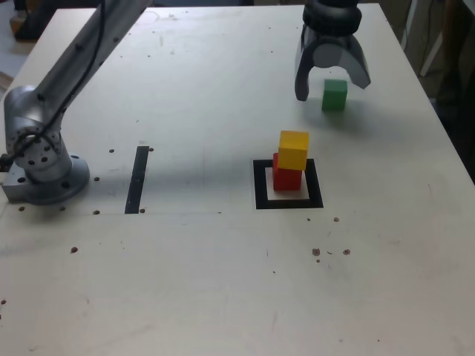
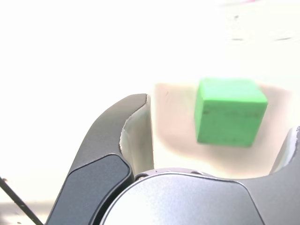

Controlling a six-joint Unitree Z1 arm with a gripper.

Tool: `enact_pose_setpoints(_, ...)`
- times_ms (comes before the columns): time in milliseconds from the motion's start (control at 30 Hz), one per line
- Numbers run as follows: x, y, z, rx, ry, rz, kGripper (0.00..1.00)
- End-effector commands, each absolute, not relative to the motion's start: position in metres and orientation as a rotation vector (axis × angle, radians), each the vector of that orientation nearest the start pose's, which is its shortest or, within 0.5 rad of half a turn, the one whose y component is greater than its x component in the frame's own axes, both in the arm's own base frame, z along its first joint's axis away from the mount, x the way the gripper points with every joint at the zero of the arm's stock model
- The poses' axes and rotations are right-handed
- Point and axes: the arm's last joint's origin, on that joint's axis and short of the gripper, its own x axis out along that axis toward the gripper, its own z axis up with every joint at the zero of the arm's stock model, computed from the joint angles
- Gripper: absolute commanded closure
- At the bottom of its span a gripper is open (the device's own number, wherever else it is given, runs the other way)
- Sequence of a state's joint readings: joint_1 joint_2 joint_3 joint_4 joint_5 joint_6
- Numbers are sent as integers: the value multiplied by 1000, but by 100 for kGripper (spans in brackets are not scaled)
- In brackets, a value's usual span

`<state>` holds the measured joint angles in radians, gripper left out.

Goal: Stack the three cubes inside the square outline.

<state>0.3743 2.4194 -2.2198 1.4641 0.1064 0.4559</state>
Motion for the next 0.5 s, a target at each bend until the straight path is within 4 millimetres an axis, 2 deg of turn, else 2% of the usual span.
enact_pose_setpoints(0, 445, 181, 221, 111, 1713, -31, 3)
enact_pose_setpoints(233, 454, 180, 215, 122, 1718, -37, 15)
enact_pose_setpoints(467, 460, 178, 211, 140, 1722, -30, 37)
